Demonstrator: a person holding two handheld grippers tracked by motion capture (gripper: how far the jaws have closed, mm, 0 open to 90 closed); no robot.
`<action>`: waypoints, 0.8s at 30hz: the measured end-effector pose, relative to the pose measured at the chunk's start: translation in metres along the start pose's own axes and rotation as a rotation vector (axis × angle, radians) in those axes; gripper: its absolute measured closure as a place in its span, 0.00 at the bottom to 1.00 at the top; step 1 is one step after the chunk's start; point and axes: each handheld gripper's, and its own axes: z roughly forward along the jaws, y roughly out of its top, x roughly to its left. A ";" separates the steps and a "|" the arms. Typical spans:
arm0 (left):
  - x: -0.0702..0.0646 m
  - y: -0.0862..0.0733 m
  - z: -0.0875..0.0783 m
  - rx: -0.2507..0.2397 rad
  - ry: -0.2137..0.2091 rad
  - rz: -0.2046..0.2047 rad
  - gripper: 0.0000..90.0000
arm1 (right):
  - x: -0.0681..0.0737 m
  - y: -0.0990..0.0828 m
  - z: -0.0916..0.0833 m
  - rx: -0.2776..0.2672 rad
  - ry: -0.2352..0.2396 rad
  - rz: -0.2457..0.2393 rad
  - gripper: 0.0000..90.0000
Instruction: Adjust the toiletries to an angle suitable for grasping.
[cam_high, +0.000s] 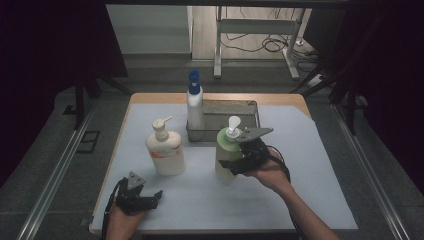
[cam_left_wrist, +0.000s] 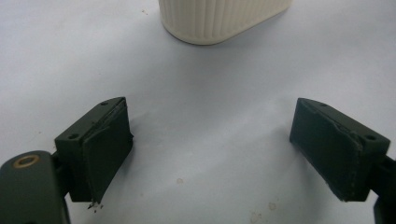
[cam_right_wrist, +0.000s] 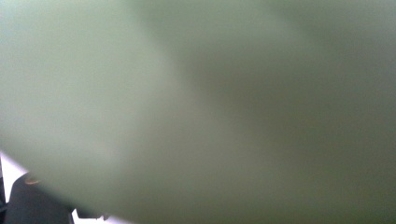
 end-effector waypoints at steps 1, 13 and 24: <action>0.000 0.000 0.000 0.000 0.000 0.000 0.14 | 0.000 0.000 0.000 0.000 0.000 0.000 0.14; 0.000 0.000 0.000 0.002 -0.001 0.002 0.14 | -0.008 0.027 -0.007 -0.015 -0.023 -0.001 0.14; 0.000 0.000 0.000 0.000 -0.002 0.000 0.14 | -0.017 0.050 -0.009 -0.025 -0.049 0.000 0.14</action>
